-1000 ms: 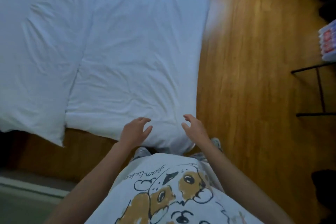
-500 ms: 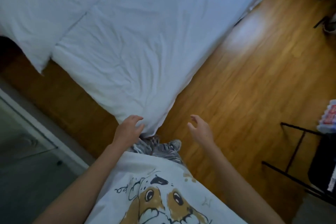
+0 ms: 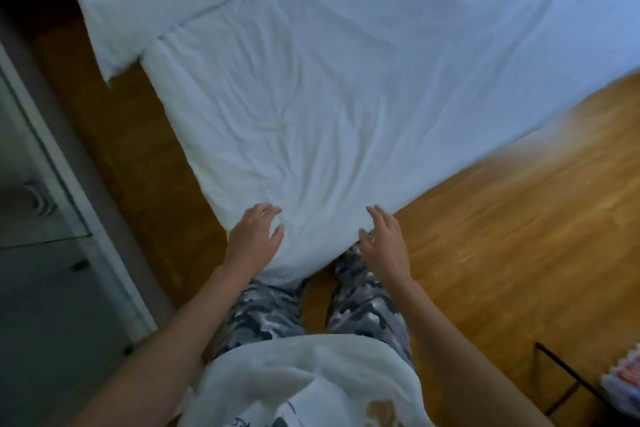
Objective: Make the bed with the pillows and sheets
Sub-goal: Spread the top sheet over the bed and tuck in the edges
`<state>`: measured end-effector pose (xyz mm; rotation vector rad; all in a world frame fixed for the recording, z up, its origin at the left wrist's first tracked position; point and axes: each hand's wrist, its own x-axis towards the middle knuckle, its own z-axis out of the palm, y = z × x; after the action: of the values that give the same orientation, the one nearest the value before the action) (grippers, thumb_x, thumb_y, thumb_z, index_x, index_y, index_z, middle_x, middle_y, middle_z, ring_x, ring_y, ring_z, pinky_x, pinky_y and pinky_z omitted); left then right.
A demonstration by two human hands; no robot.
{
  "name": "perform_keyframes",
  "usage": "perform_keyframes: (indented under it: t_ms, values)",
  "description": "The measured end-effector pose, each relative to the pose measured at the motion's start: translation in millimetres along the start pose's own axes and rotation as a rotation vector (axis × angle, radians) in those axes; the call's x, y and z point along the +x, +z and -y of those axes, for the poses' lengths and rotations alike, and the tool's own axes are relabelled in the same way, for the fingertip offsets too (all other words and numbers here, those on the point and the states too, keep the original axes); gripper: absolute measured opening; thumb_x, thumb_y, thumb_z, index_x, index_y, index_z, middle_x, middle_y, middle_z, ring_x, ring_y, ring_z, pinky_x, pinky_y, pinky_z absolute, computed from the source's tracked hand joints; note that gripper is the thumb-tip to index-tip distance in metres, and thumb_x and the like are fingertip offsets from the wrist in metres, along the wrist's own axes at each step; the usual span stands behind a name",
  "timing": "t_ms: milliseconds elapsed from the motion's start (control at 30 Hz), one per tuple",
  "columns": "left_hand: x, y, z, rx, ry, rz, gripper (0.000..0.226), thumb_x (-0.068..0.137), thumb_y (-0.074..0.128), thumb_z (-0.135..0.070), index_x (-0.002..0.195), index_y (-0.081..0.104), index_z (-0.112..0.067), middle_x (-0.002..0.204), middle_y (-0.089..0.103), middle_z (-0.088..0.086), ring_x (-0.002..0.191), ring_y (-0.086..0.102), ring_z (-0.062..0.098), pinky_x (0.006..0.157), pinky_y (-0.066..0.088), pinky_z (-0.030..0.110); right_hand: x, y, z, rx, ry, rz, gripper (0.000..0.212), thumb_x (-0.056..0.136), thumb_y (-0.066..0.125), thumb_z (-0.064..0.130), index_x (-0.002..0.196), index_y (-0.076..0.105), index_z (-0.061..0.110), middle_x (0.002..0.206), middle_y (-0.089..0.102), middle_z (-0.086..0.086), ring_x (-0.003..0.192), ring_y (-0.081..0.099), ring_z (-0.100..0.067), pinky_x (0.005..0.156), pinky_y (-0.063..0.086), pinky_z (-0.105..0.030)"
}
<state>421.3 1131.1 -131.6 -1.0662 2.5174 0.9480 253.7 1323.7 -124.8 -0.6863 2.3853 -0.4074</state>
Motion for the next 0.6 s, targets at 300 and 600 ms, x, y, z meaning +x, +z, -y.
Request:
perform_keyframes:
  t_ms: [300,600]
  values:
    - [135.1,82.0,34.8,0.005,-0.218,-0.207,0.049,0.097,0.053,-0.026,0.141,0.044,-0.008,0.152,0.034,0.016,0.14,0.03,0.033,0.111,0.031,0.043,238.0,44.3,-74.8,-0.297,-0.113,-0.08,0.057,0.102,0.036,0.034,0.151,0.02,0.009,0.16,0.016,-0.009,0.148,0.01,-0.024,0.121,0.007,-0.039]
    - [226.6,160.2,106.0,0.33,0.236,-0.282,0.057,0.094,0.046,-0.042,0.146,0.04,-0.019,0.155,0.033,0.012,0.144,0.027,0.03,0.117,0.014,0.045,322.0,117.9,-94.1,-0.256,0.025,-0.296,0.07,0.094,0.017,0.043,0.15,0.017,0.001,0.158,0.013,-0.019,0.147,0.011,-0.033,0.118,0.007,-0.047]
